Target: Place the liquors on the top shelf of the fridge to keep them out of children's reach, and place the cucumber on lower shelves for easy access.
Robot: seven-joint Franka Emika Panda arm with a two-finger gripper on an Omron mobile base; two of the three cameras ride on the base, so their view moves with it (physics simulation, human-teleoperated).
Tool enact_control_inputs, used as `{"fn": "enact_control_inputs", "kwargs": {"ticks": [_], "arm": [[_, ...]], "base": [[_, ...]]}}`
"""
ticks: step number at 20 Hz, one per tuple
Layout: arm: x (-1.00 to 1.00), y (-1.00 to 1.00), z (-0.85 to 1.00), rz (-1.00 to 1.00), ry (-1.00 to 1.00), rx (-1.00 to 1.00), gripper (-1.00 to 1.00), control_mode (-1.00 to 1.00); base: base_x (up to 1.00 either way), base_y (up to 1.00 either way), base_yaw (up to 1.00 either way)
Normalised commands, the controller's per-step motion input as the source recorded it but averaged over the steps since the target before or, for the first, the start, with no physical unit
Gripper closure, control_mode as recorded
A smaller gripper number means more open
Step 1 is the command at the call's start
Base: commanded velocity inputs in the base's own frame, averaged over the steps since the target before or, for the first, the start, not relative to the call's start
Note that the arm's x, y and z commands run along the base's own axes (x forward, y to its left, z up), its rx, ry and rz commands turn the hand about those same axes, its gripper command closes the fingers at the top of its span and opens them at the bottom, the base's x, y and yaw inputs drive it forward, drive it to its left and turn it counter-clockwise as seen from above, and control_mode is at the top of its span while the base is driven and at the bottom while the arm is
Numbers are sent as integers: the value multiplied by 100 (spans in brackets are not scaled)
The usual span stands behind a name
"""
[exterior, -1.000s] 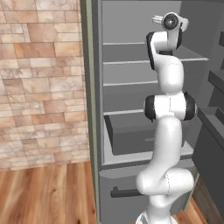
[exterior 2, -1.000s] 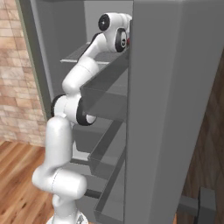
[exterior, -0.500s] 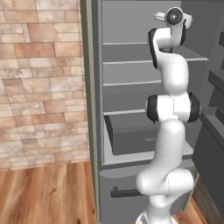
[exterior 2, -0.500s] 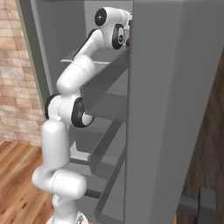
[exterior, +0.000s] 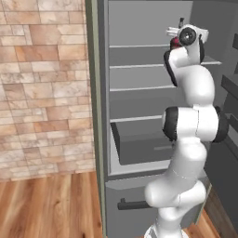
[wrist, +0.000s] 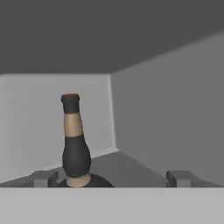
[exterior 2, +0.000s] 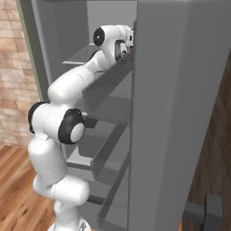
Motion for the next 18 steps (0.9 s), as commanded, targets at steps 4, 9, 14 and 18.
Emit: {"fn": "enact_control_inputs", "kwargs": {"ticks": [4, 9, 14, 18], "arm": [[-79, 37, -19, 0, -11, -10, -100, -100], [-99, 57, 0, 0, 0, -12, -100, -100], [-100, 56, 1, 0, 1, -5, -100, -100], [-100, 36, 1, 0, 6, 0, -100, -100]], "base": [[0, 0, 0], [0, 0, 0], [0, 0, 0], [0, 0, 0]]}}
